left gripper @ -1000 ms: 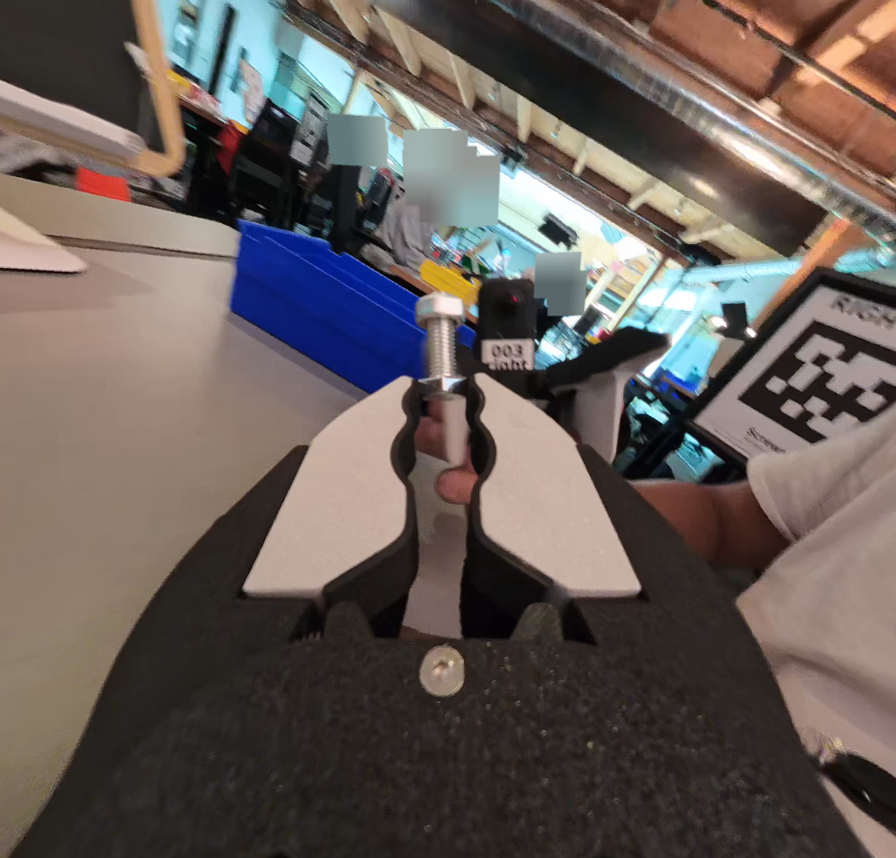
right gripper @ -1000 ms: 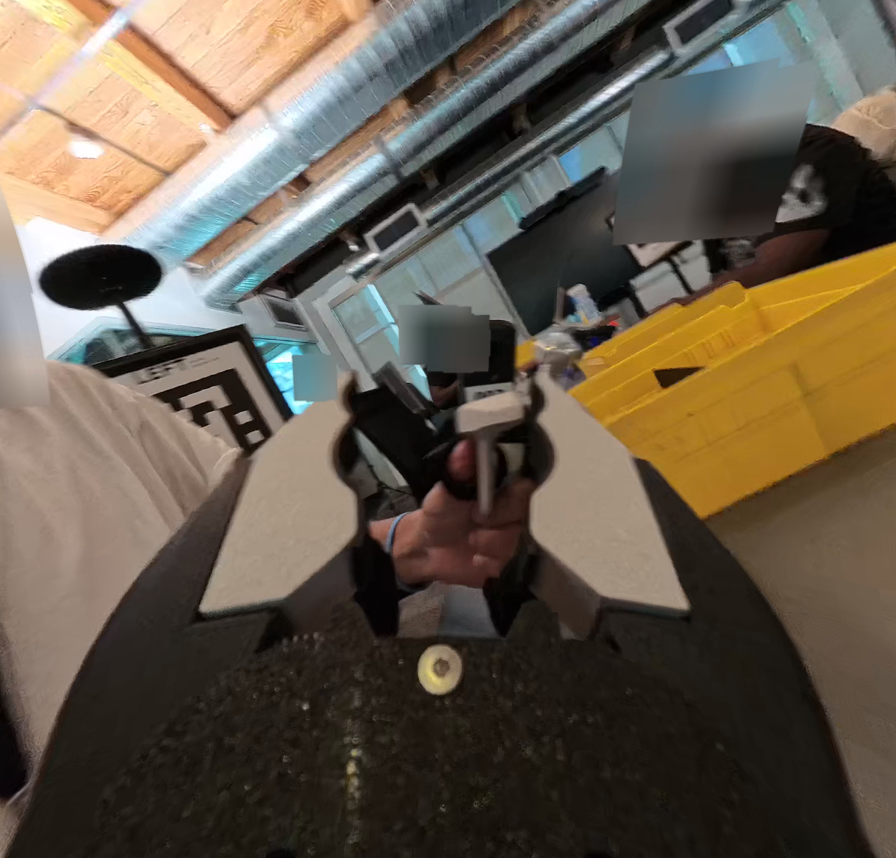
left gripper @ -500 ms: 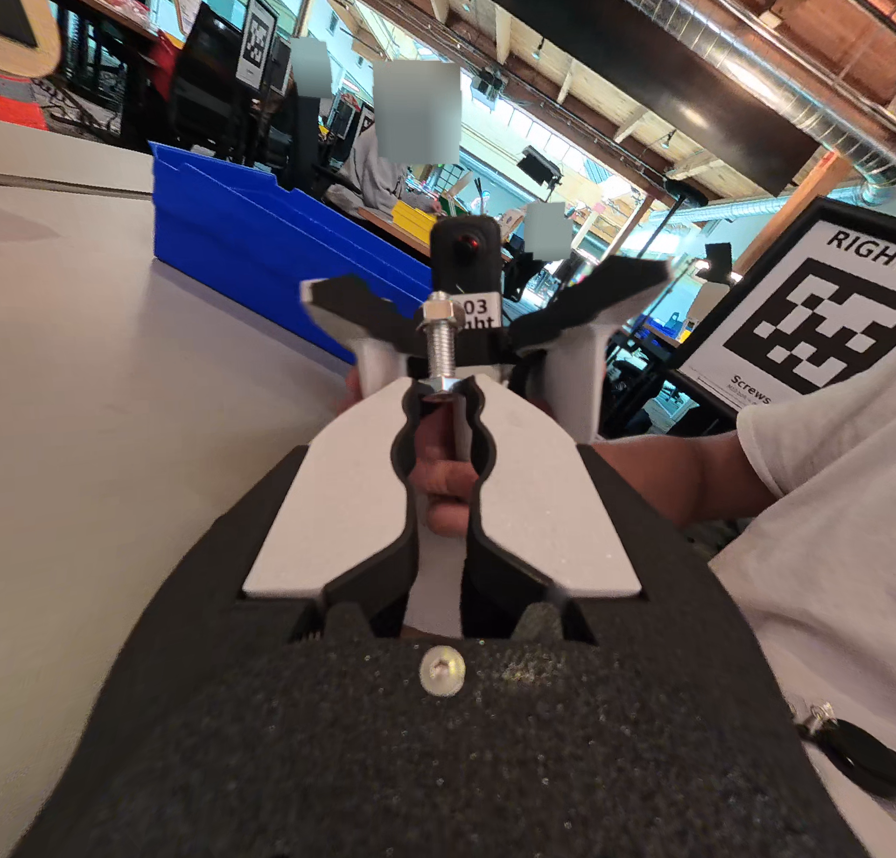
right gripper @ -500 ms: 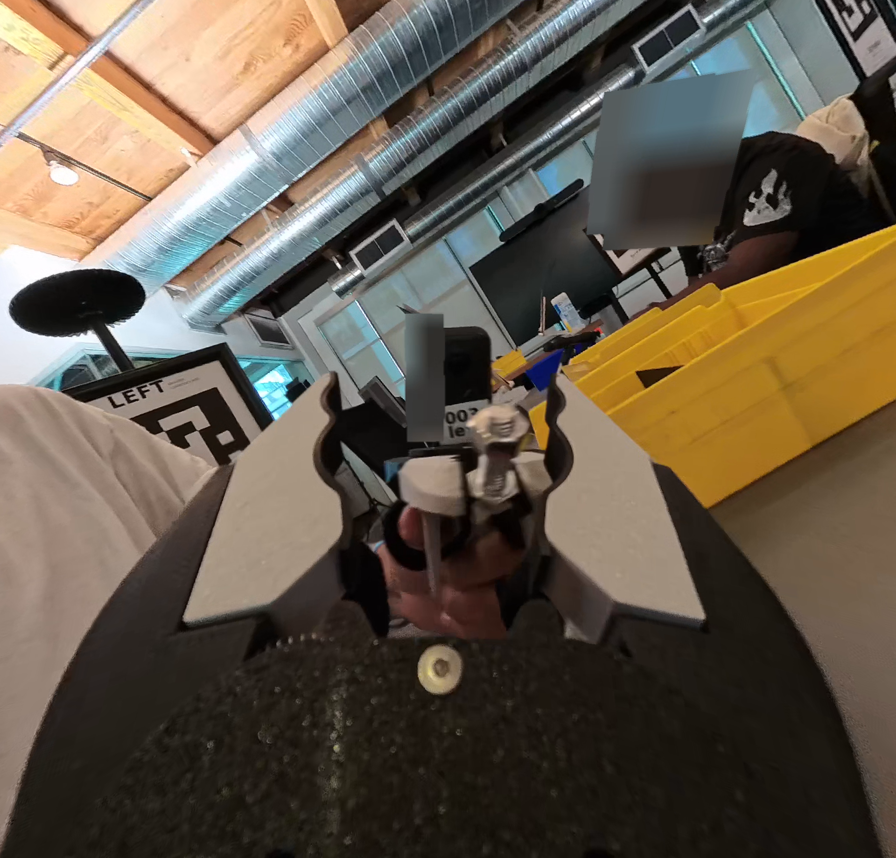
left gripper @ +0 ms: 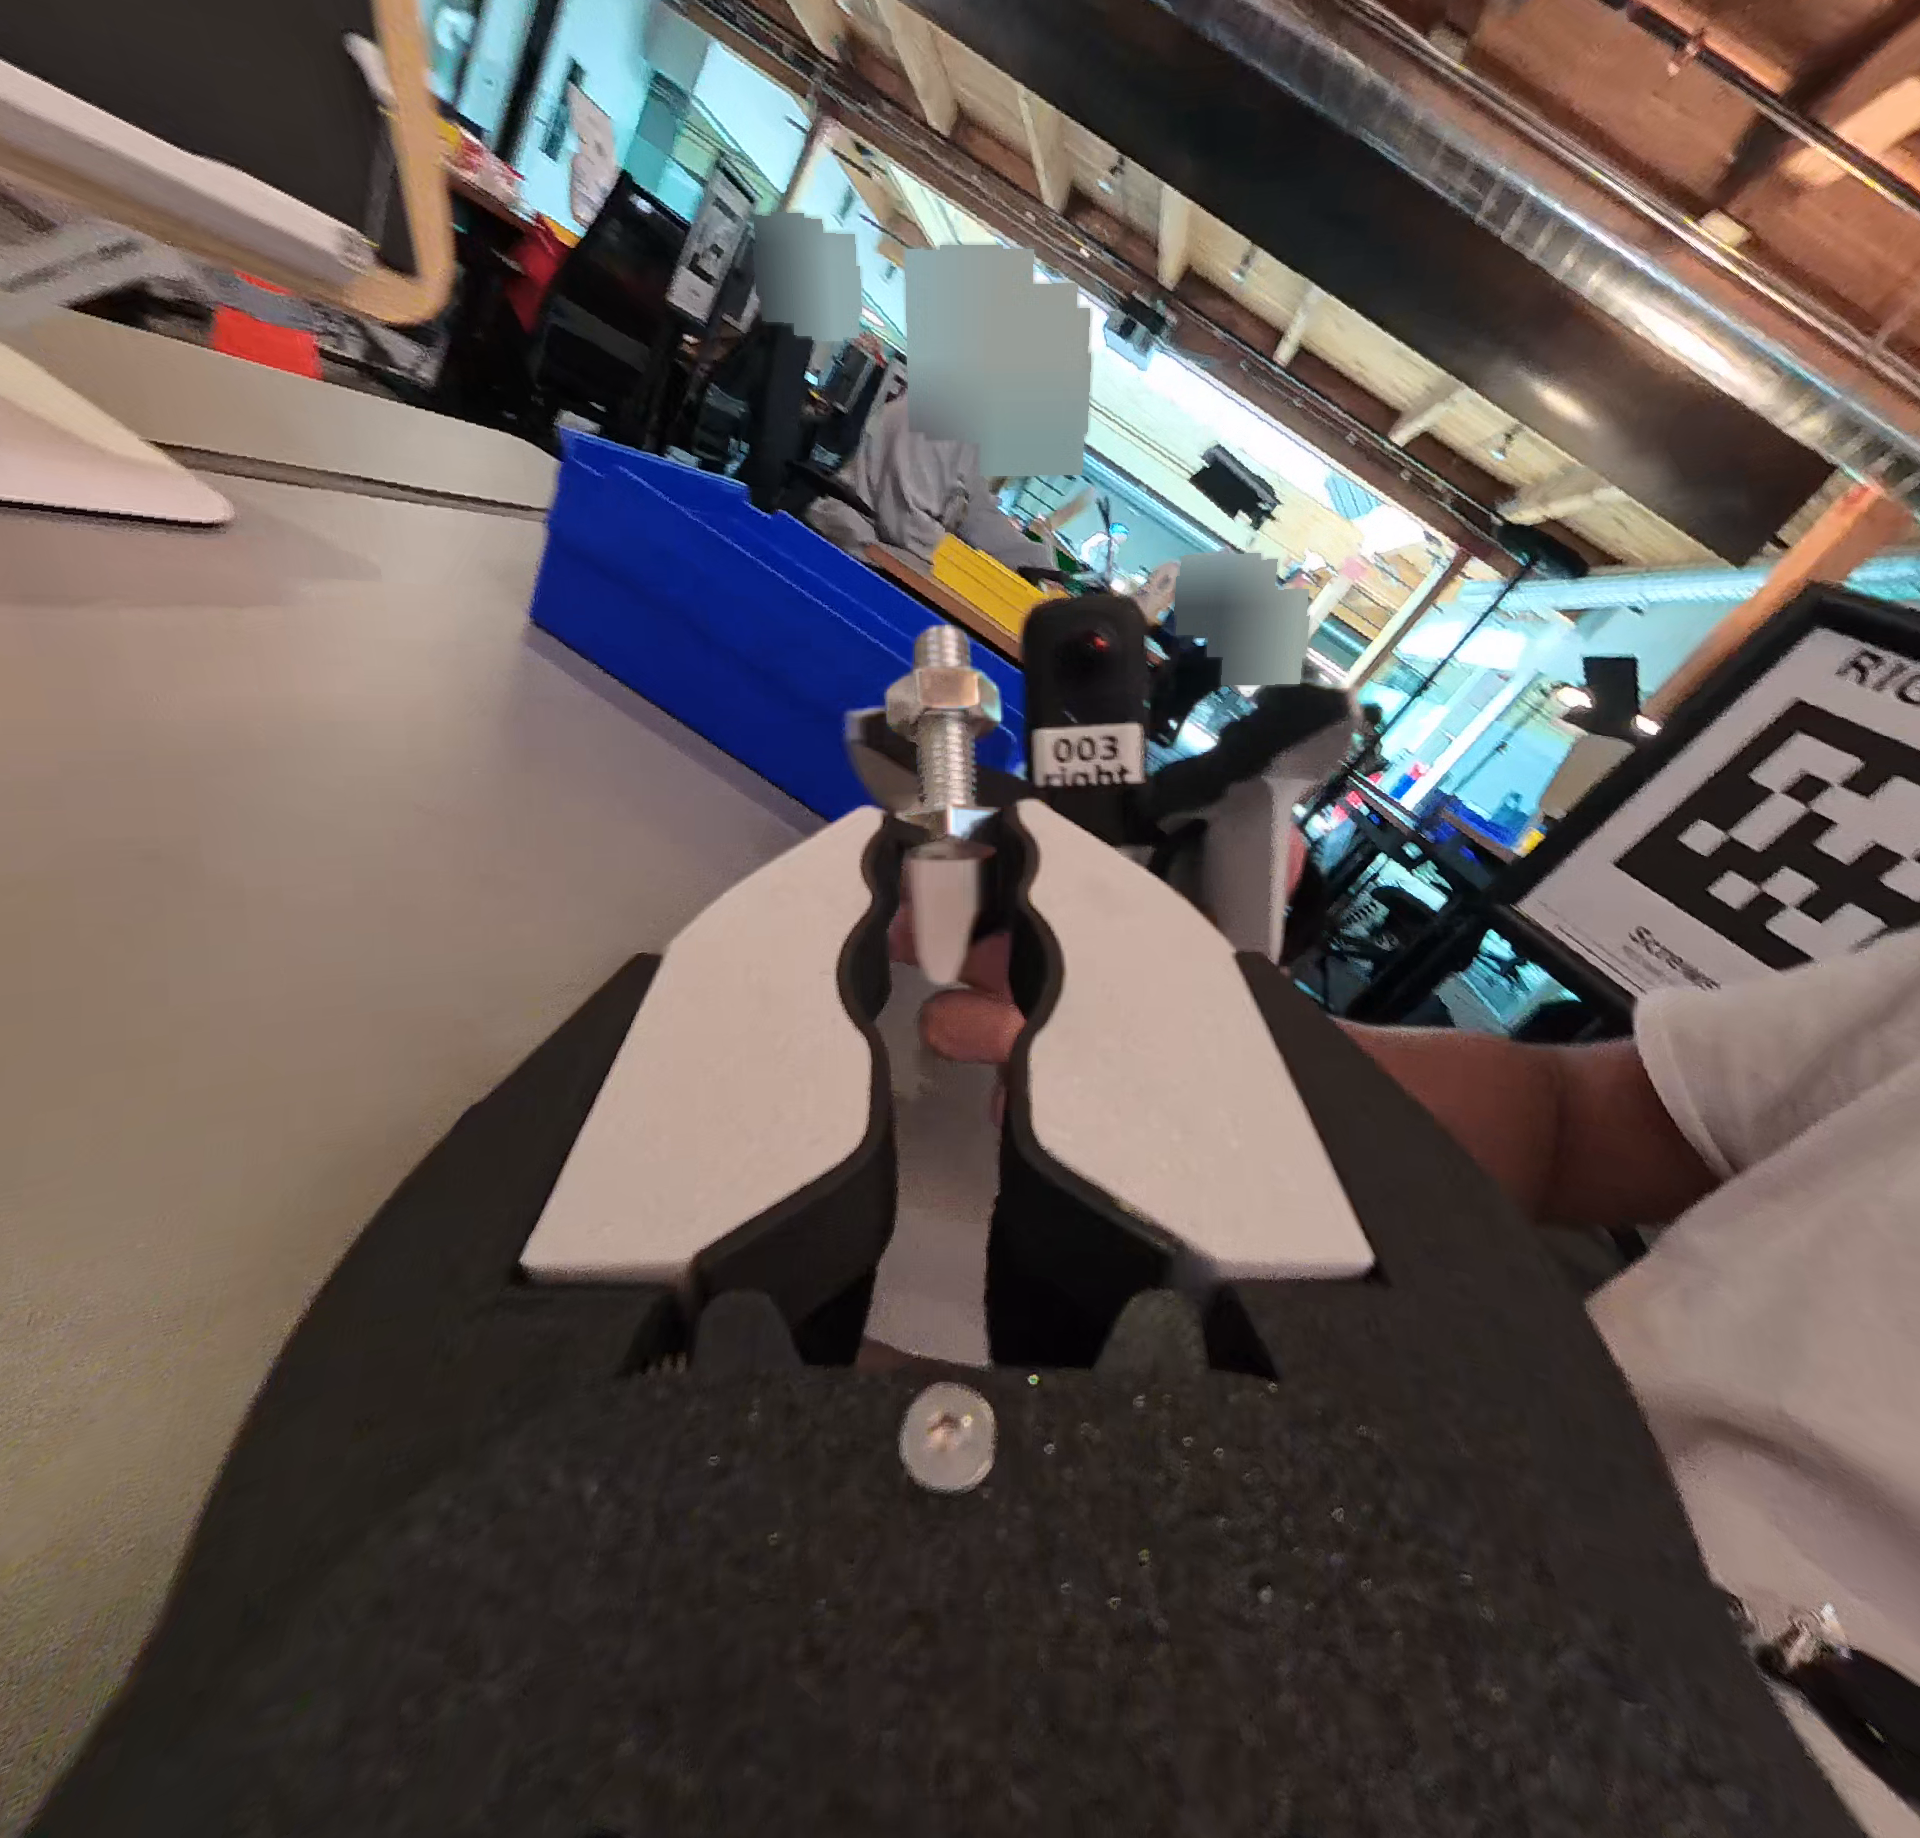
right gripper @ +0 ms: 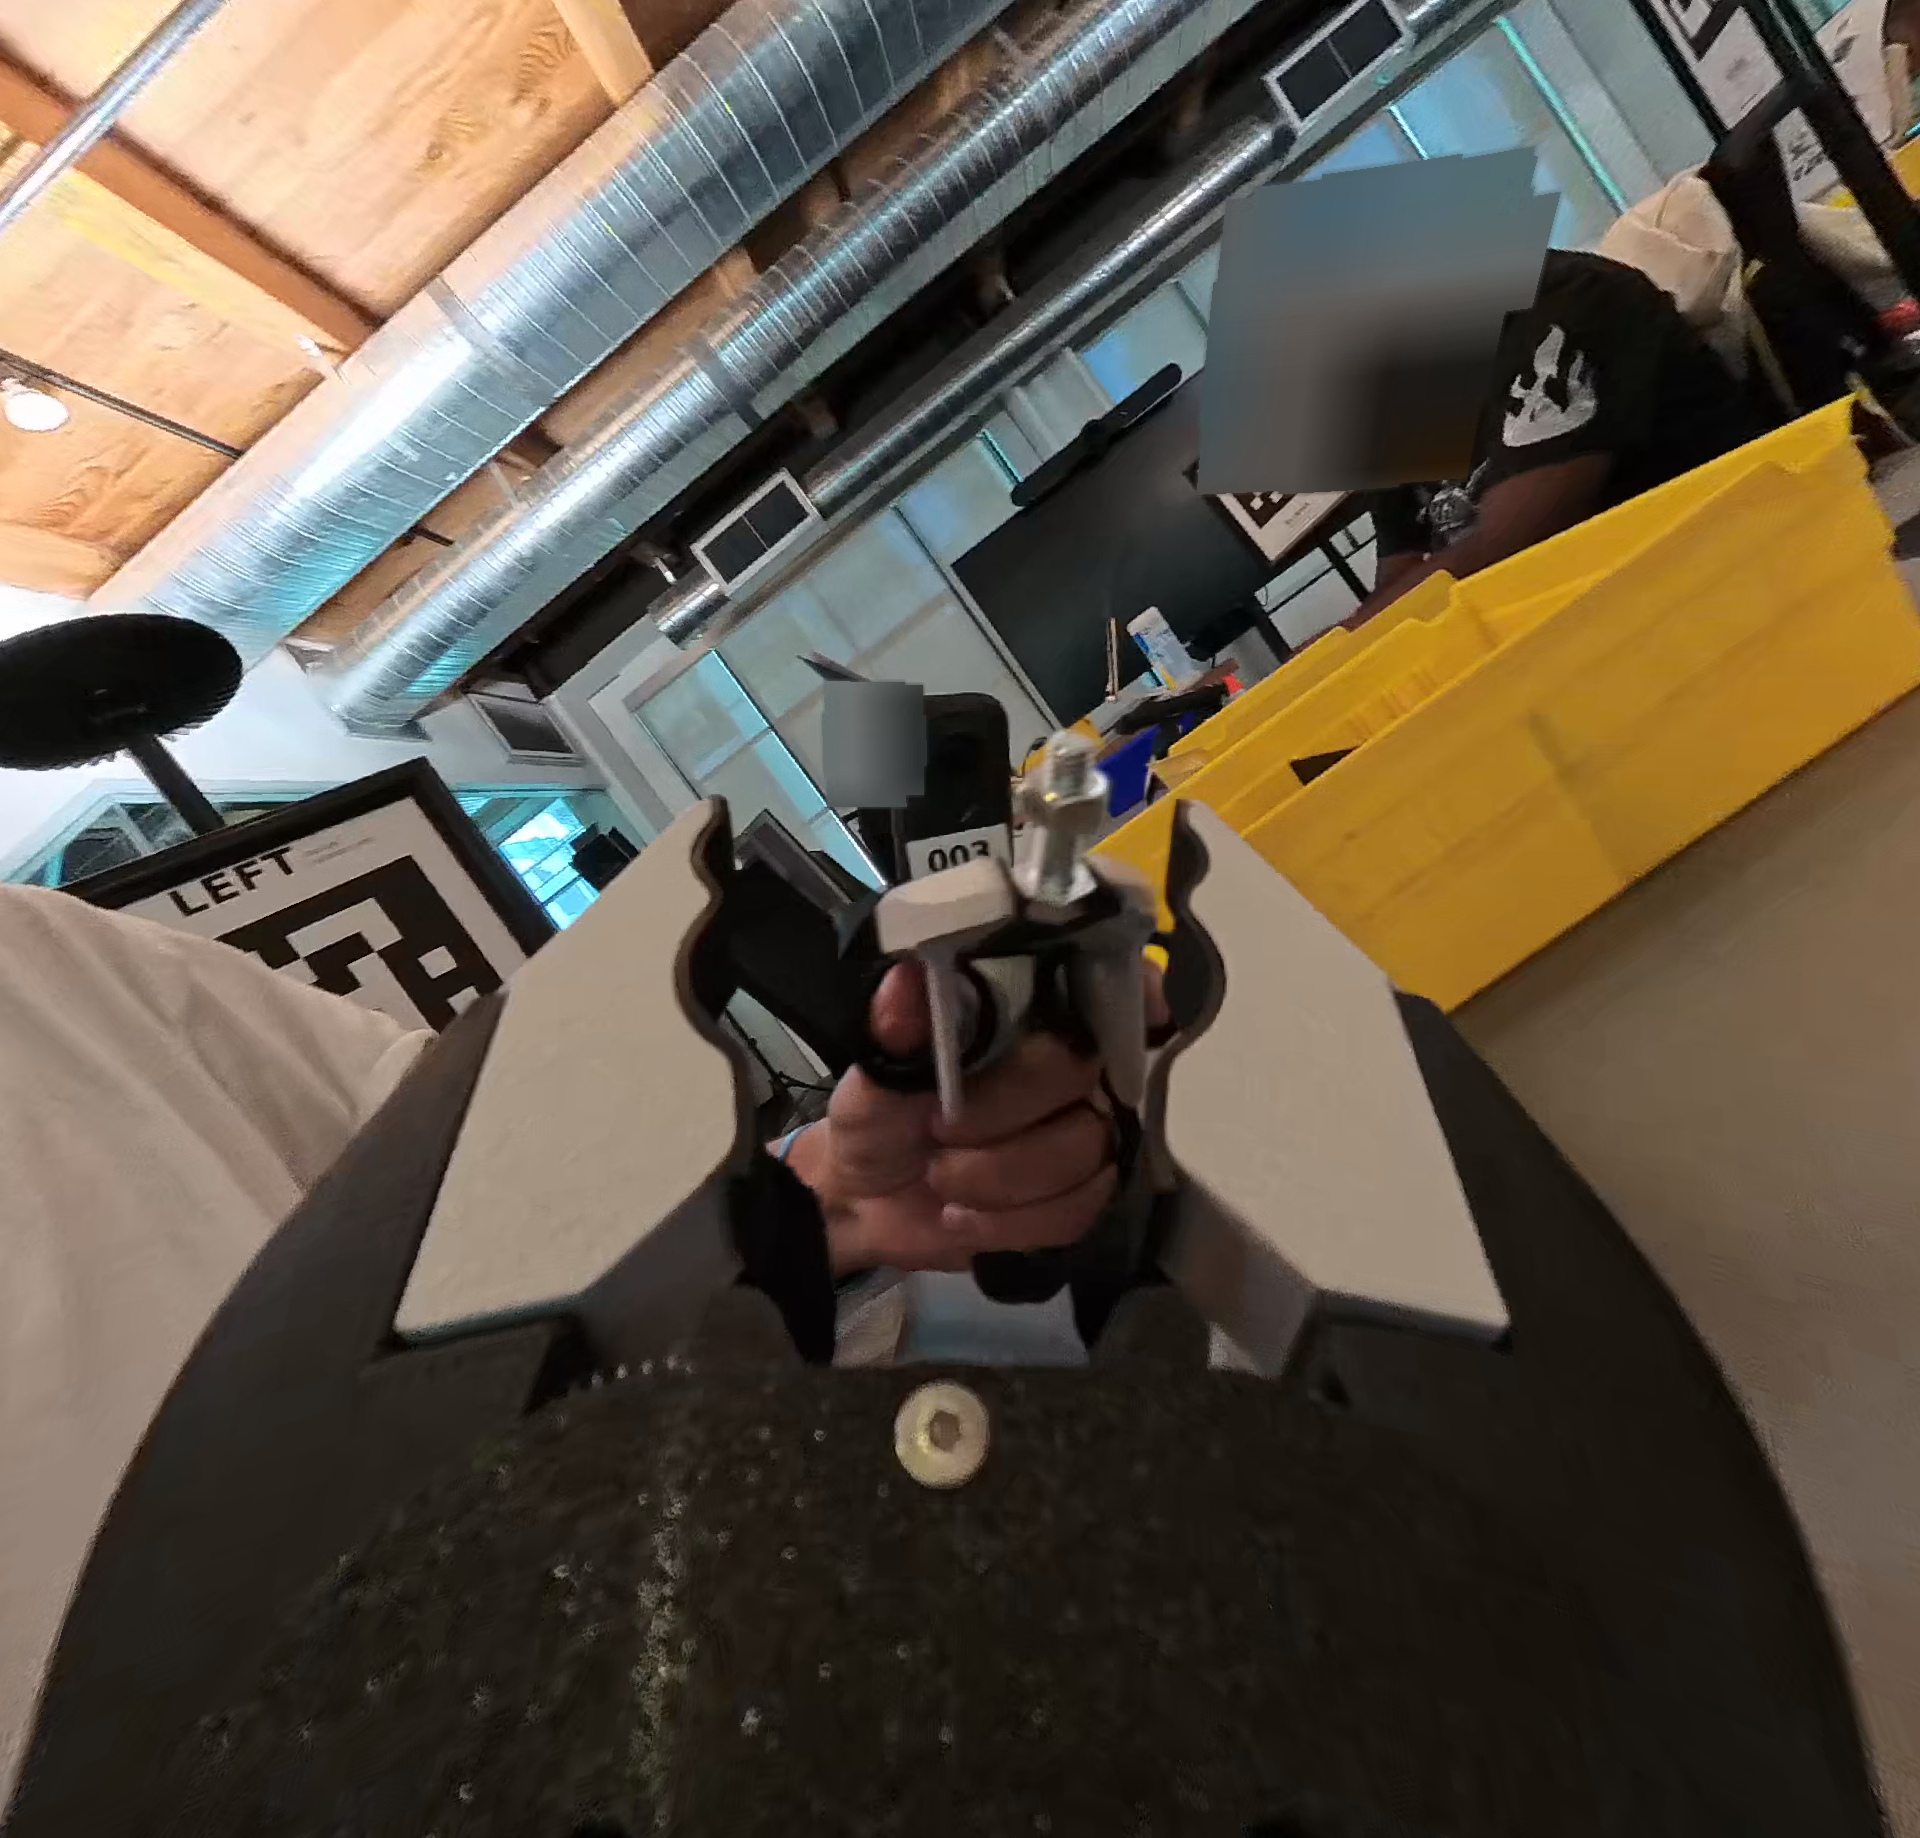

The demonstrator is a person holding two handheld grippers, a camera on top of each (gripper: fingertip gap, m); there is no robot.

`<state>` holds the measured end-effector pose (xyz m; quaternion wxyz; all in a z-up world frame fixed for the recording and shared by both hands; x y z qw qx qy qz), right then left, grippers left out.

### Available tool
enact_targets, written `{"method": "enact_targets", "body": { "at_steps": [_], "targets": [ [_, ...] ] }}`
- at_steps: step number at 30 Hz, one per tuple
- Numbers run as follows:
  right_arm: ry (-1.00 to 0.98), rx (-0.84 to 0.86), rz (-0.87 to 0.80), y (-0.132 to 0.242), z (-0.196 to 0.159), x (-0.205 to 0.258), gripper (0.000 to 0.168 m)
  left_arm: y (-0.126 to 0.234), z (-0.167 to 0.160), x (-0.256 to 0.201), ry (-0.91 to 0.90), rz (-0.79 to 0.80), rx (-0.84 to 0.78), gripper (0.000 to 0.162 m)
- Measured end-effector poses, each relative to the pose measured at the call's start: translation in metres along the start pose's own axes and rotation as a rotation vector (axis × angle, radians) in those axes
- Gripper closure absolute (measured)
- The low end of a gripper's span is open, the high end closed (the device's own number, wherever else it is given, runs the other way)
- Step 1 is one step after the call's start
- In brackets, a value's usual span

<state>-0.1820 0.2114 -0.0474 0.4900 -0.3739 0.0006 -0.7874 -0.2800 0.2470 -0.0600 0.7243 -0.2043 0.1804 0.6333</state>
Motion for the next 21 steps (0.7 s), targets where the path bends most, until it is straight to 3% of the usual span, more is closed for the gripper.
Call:
{"method": "enact_targets", "body": {
  "at_steps": [5,7,10,11,12,13,16,21],
  "targets": [
    [0.034,0.016,0.040,-0.008,-0.006,0.008,0.087,-0.018,-0.013,-0.017,-0.029,-0.075,0.076,0.144],
    [0.040,-0.005,0.082,-0.008,-0.005,0.015,0.092,-0.018,-0.012,-0.016,-0.008,-0.076,0.060,0.144],
    [0.042,-0.010,0.074,-0.003,-0.002,0.016,0.088,-0.008,-0.001,-0.009,0.009,-0.059,-0.015,0.145],
    [0.030,-0.008,0.084,0.000,0.000,0.015,0.092,-0.001,0.006,-0.004,0.014,-0.031,-0.050,0.144],
    [0.041,-0.014,0.153,0.004,0.003,0.021,0.120,0.006,0.011,0.003,0.025,0.011,-0.077,0.145],
    [0.034,-0.031,0.182,0.006,0.007,0.025,0.124,0.014,0.013,0.012,0.038,0.044,-0.087,0.144],
    [0.069,-0.043,0.117,0.010,0.013,0.021,0.117,0.026,0.016,0.024,0.073,0.080,-0.116,0.145],
    [0.021,-0.026,0.004,0.005,0.006,0.000,0.092,0.005,0.004,0.006,0.038,0.007,-0.040,0.144]
  ]
}}
Point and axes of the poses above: each gripper's, where its closed fingertips meet, y back along the fingers, z out of its top, x = y × z across the jaws, the point moved 6 cm from there along y, back along the fingers, and after that the axes turned 3 degrees about x, right-handed, at the moved point
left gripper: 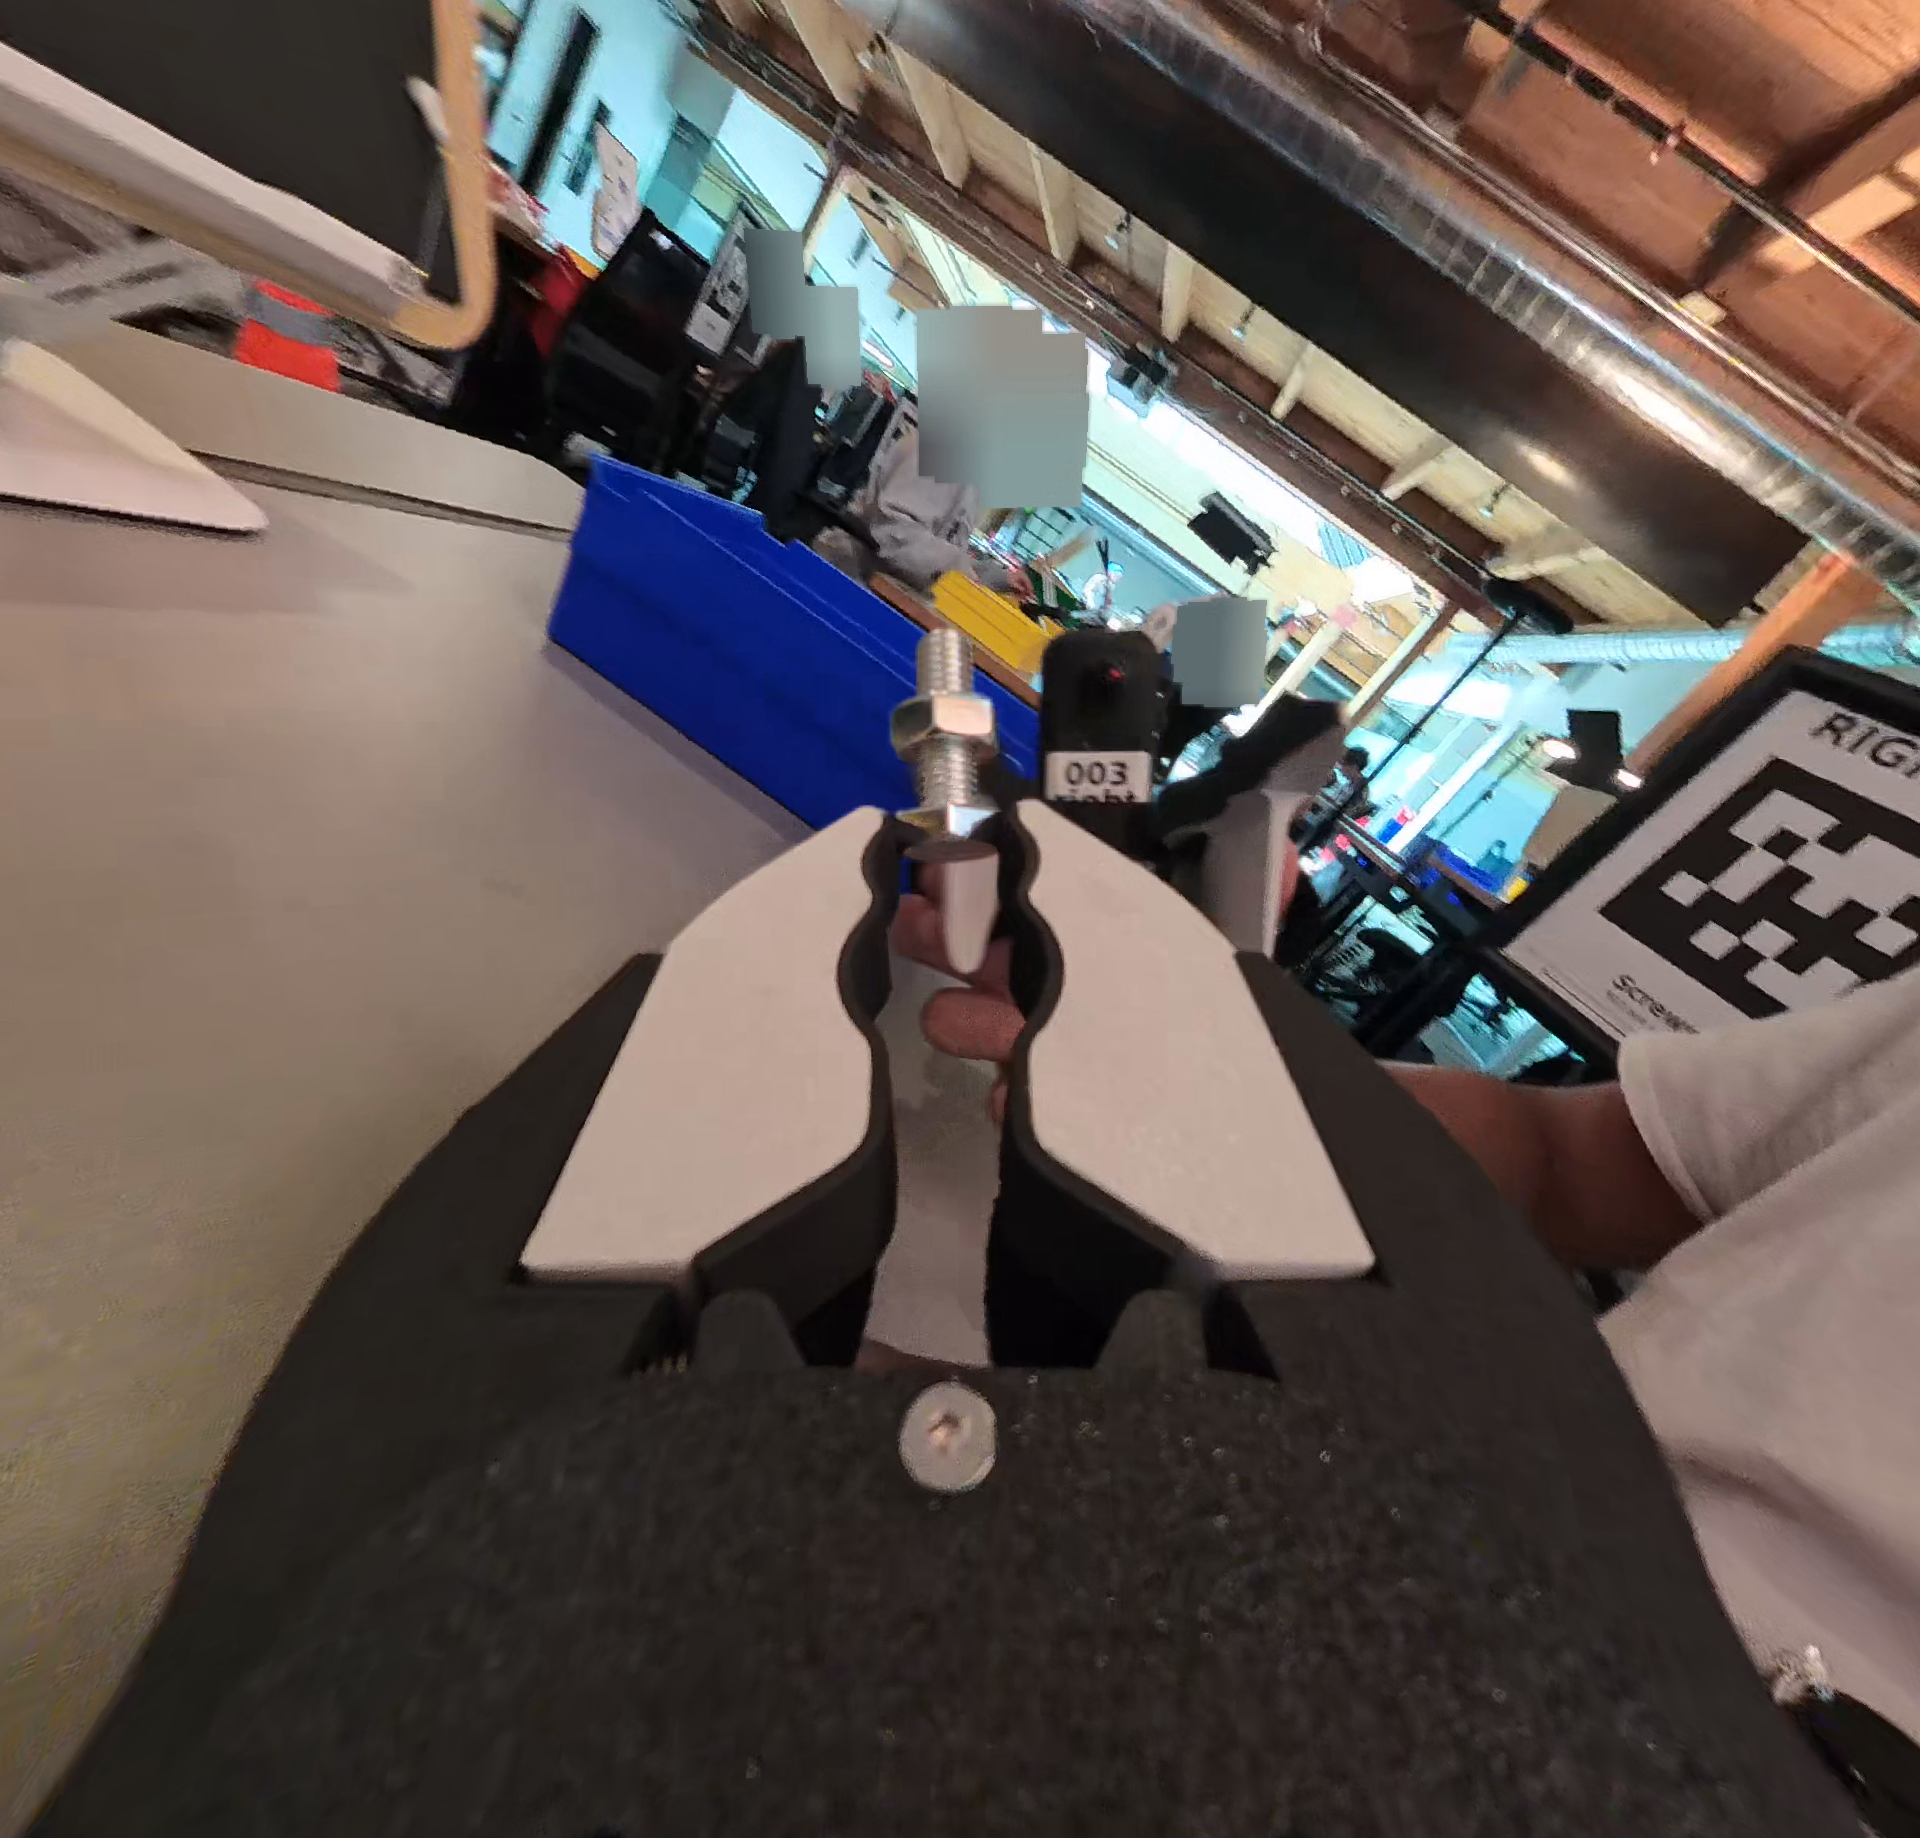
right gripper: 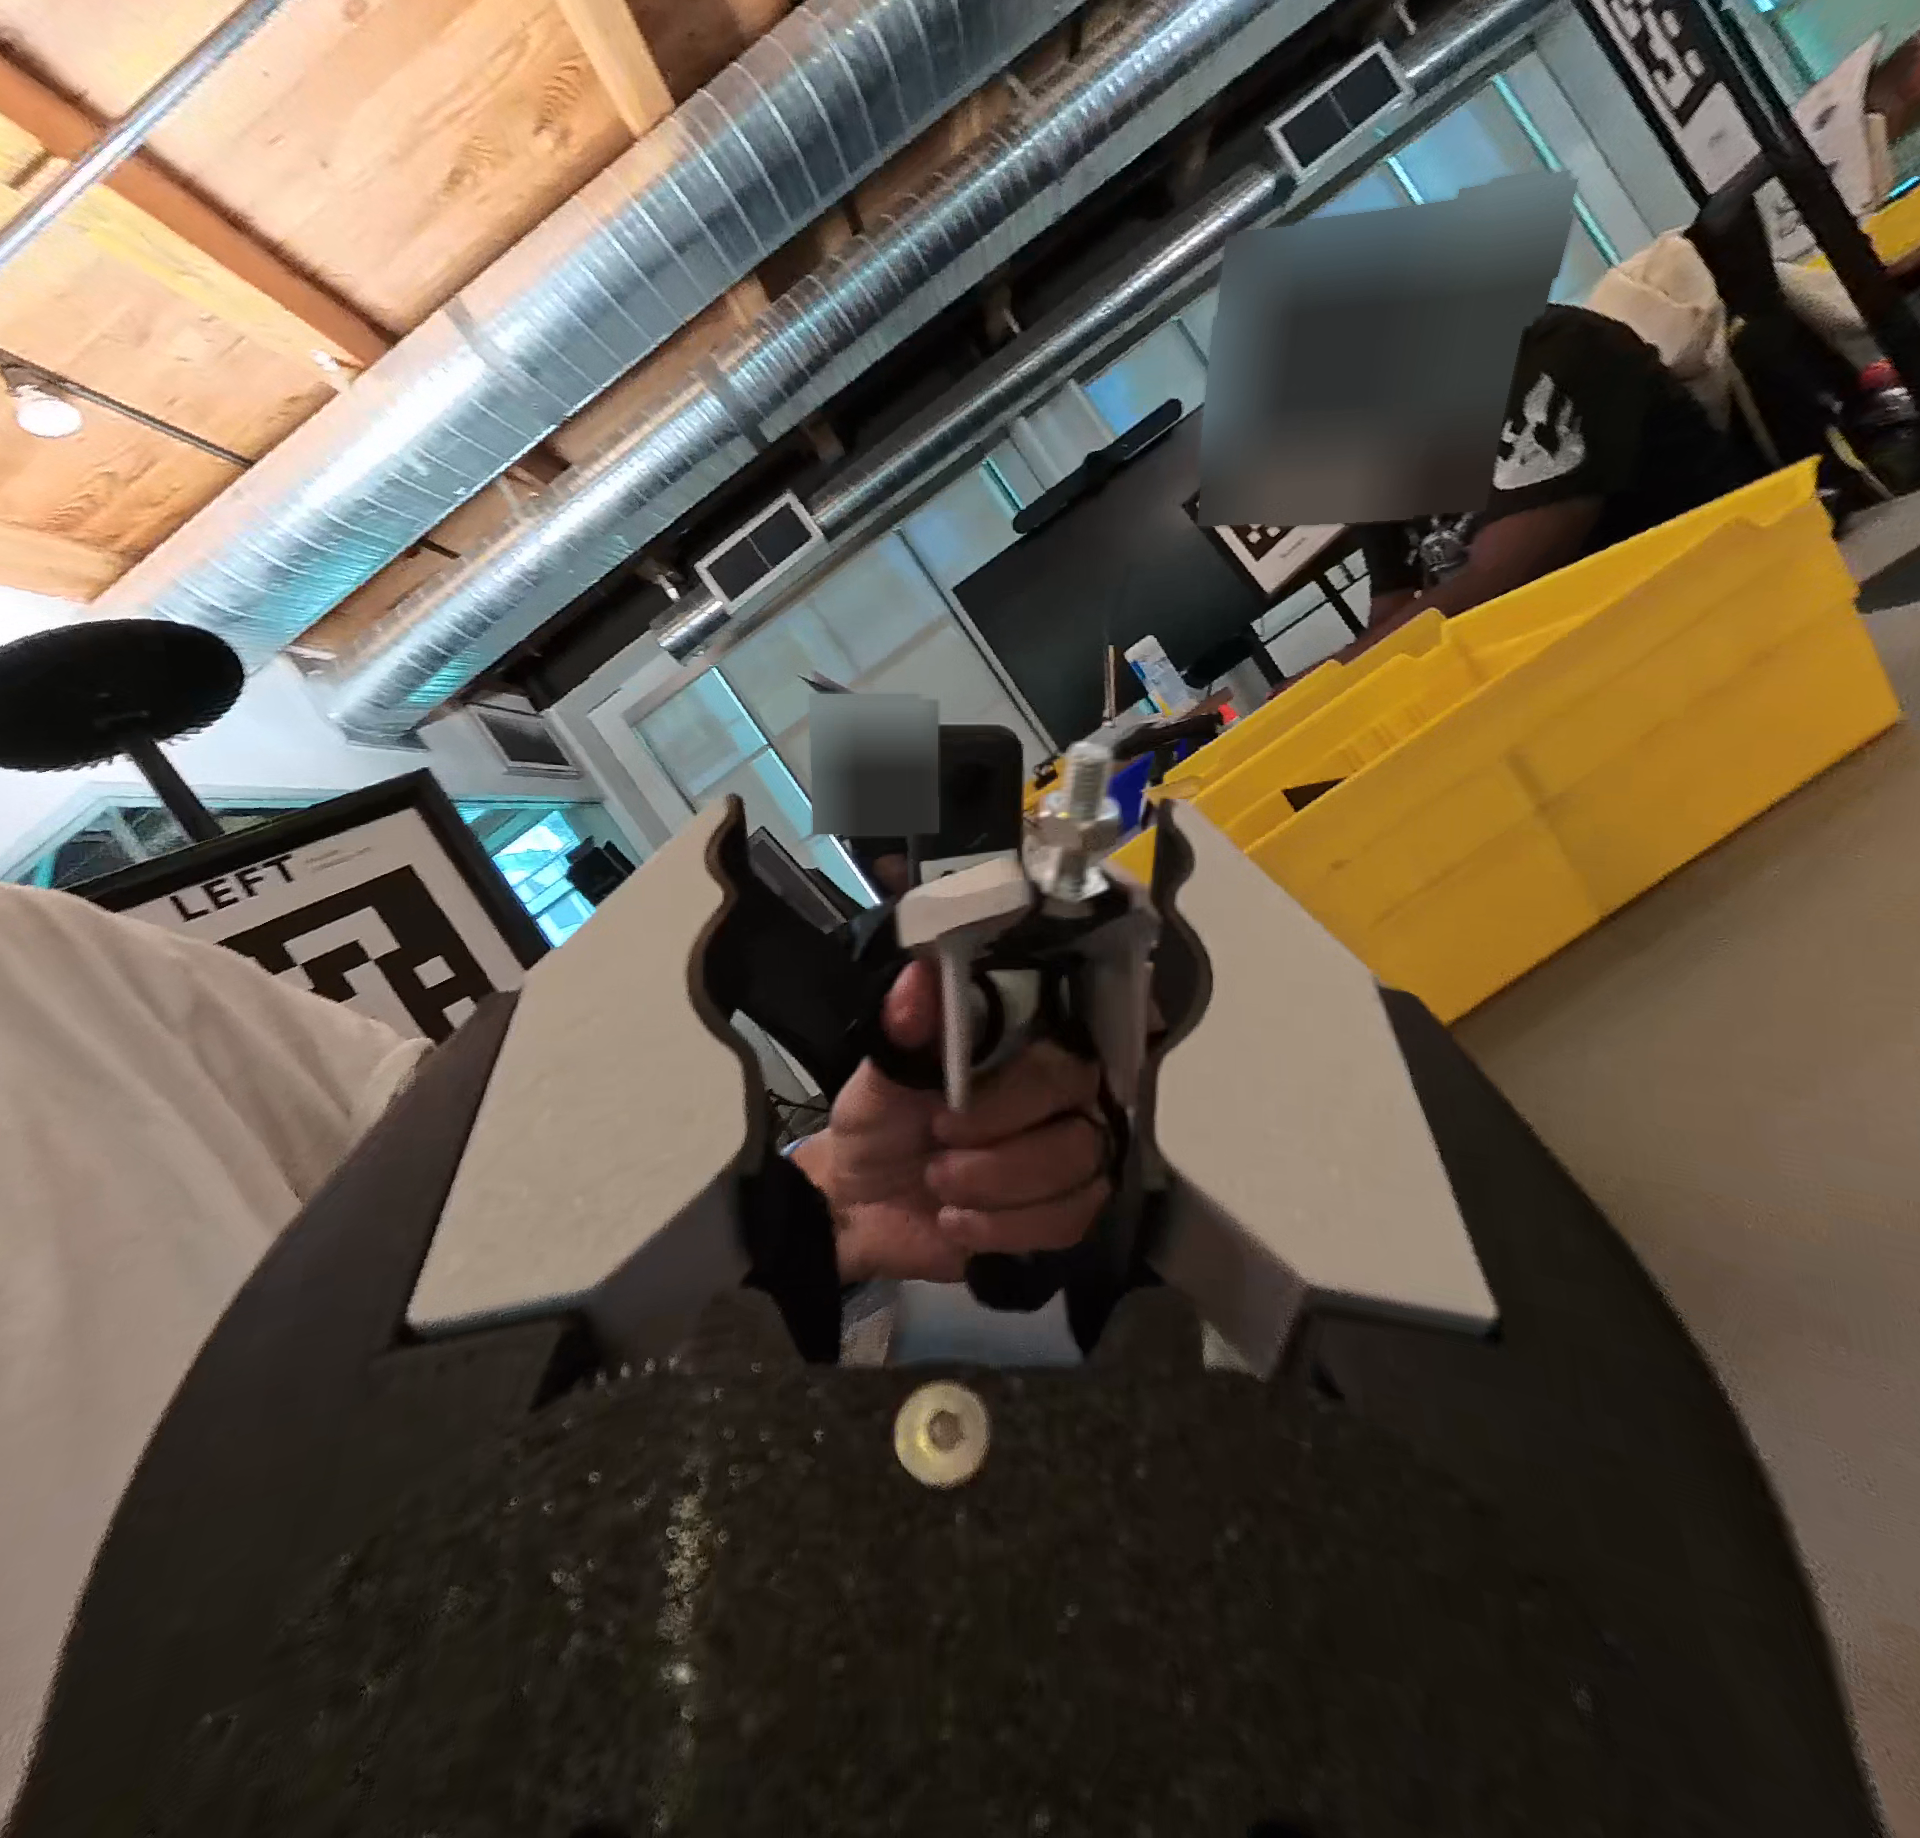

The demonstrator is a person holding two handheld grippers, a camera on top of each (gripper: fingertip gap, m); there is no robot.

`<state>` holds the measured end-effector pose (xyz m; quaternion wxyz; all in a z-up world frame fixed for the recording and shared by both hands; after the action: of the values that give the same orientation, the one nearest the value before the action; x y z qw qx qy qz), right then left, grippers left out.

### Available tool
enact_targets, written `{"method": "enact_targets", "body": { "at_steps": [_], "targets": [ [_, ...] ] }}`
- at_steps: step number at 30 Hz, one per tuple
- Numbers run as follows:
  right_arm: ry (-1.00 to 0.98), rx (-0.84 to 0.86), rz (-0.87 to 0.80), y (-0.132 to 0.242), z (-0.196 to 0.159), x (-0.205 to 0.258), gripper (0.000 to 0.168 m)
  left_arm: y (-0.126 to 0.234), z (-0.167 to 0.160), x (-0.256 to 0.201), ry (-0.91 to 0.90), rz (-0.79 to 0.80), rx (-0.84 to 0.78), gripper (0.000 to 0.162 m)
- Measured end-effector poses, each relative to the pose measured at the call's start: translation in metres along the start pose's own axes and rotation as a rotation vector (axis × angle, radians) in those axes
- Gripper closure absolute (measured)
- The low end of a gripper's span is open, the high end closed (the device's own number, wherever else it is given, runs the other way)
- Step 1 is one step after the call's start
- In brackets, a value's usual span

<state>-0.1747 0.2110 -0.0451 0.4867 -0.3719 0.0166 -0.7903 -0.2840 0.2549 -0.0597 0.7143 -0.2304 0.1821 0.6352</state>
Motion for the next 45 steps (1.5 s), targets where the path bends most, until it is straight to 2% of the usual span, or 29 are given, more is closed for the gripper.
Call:
{"method": "enact_targets", "body": {
  "at_steps": [2,6,9,10,11,12,16,19,23,26,28,31,32,35,37,39,41,43,45],
  "targets": [
    [0.018,0.014,-0.011,-0.005,-0.006,0.001,0.087,-0.009,-0.006,-0.008,-0.011,-0.040,0.033,0.145],
    [0.057,0.026,0.031,-0.015,-0.013,0.011,0.089,-0.018,-0.014,-0.017,-0.055,-0.074,0.096,0.144],
    [0.051,0.015,0.045,-0.014,-0.013,0.015,0.091,-0.011,-0.005,-0.014,-0.079,-0.051,0.052,0.144],
    [0.044,0.014,0.056,-0.010,-0.011,0.015,0.096,-0.005,0.003,-0.011,-0.091,-0.021,0.011,0.145],
    [0.062,0.019,0.128,-0.006,-0.010,0.020,0.131,0.003,0.010,-0.005,-0.089,0.028,-0.023,0.144],
    [0.062,0.019,0.173,-0.003,-0.007,0.024,0.135,0.012,0.016,0.003,-0.080,0.072,-0.047,0.145],
    [0.108,0.021,0.125,0.000,0.001,0.024,0.130,0.026,0.022,0.015,-0.077,0.122,-0.069,0.144],
    [0.089,0.016,0.074,0.001,0.002,0.015,0.123,0.009,0.009,0.002,-0.098,0.064,-0.001,0.144],
    [0.088,0.049,0.017,0.002,0.000,0.007,0.125,-0.011,-0.005,-0.017,-0.120,-0.029,0.053,0.144],
    [0.061,0.077,0.013,0.002,-0.002,0.003,0.135,-0.016,-0.010,-0.023,-0.131,-0.051,0.068,0.144],
    [0.063,0.084,0.020,0.004,-0.002,0.003,0.158,-0.017,-0.011,-0.026,-0.144,-0.060,0.076,0.144],
    [0.090,0.136,0.010,0.005,-0.001,0.005,0.160,-0.018,-0.015,-0.027,-0.180,-0.058,0.115,0.145],
    [0.117,0.146,-0.014,0.006,0.001,0.005,0.160,-0.018,-0.016,-0.026,-0.190,-0.049,0.130,0.143],
    [0.255,0.133,-0.082,0.012,0.031,0.014,0.160,-0.018,-0.017,-0.026,-0.274,0.020,0.164,0.111],
    [0.396,0.135,-0.156,0.024,0.075,0.029,0.160,-0.018,-0.020,-0.027,-0.340,0.057,0.195,0.109],
    [0.505,0.173,-0.321,0.048,0.127,0.035,0.160,-0.019,-0.025,-0.029,-0.376,0.067,0.224,0.112],
    [0.579,0.331,-0.586,0.082,0.173,0.021,0.159,-0.021,-0.027,-0.030,-0.401,0.078,0.235,0.116],
    [0.615,0.504,-0.955,0.134,0.212,-0.015,0.159,-0.024,-0.030,-0.031,-0.421,0.088,0.252,0.117],
    [0.489,0.708,-1.259,0.190,0.231,-0.066,0.159,-0.025,-0.033,-0.030,-0.441,0.102,0.273,0.118]
  ]
}}
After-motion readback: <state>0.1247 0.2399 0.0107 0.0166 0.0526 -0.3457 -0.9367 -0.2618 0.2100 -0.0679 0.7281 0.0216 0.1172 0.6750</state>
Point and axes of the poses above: each gripper's, where its closed fingertips meet, y back along the fingers, z out of its top, x = y × z across the jaws, the point moved 6 cm from there along y, back along the fingers, and after that the axes turned 3 degrees about x, right-handed, at the moved point
